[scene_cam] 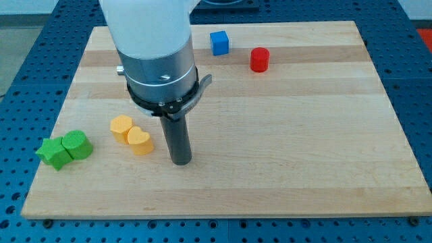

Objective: Move the yellow heart diagonally to the yellow hexagon

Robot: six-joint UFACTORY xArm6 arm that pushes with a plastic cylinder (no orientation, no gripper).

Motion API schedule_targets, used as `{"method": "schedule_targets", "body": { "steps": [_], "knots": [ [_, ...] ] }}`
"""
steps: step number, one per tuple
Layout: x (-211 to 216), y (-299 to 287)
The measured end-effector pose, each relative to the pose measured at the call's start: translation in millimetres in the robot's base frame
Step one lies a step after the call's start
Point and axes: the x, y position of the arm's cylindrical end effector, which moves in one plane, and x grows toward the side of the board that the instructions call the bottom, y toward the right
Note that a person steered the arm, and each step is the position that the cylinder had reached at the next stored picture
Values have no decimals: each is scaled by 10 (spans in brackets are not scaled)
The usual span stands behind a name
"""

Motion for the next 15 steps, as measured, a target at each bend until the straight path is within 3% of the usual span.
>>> {"method": "schedule_targets", "body": {
  "steps": [2, 9, 10, 12, 15],
  "knots": [
    [47, 714],
    [41, 737],
    [-48, 802],
    [-743, 1099],
    [-710, 1099]
  ]
}}
